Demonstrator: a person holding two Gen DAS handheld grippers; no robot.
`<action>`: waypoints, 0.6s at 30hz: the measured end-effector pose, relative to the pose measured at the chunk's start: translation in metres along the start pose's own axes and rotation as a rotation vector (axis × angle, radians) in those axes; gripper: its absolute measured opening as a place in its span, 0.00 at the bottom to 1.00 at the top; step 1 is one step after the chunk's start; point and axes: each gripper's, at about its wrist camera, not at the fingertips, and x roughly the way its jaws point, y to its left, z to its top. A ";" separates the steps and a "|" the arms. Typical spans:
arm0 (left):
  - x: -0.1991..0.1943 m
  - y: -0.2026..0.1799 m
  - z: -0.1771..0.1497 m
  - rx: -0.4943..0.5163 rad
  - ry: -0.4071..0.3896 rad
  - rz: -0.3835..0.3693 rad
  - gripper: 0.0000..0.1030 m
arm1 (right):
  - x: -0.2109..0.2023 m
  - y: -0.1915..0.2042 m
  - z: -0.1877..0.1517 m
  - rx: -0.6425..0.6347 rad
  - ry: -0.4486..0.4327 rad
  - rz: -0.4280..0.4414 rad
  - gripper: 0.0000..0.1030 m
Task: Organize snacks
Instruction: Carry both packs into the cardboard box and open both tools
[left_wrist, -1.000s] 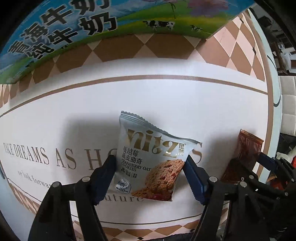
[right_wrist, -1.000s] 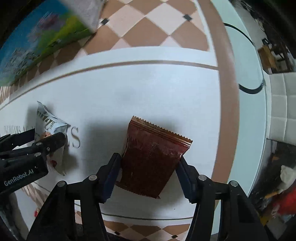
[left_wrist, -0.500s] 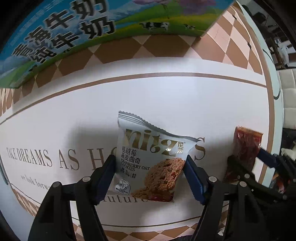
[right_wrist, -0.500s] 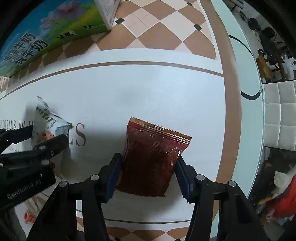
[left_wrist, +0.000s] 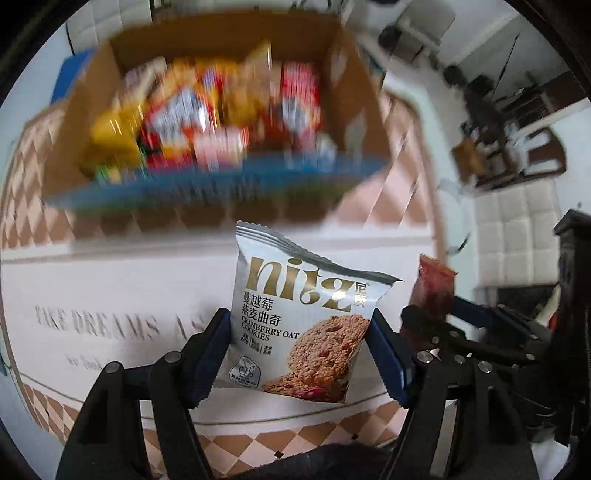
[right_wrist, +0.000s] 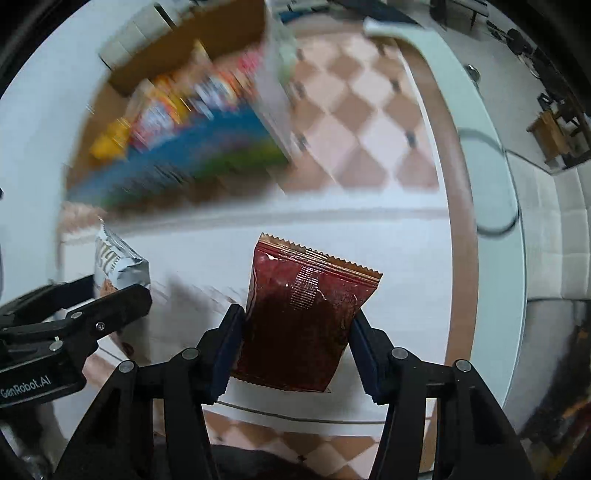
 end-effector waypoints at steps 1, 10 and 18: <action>-0.015 0.002 0.014 0.000 -0.026 -0.013 0.69 | -0.011 0.008 0.005 -0.007 -0.019 0.017 0.57; -0.056 0.060 0.137 -0.034 -0.133 0.016 0.69 | -0.049 0.092 0.134 -0.070 -0.187 0.090 0.57; -0.005 0.117 0.218 -0.107 -0.037 0.083 0.69 | -0.003 0.111 0.239 0.002 -0.156 0.065 0.57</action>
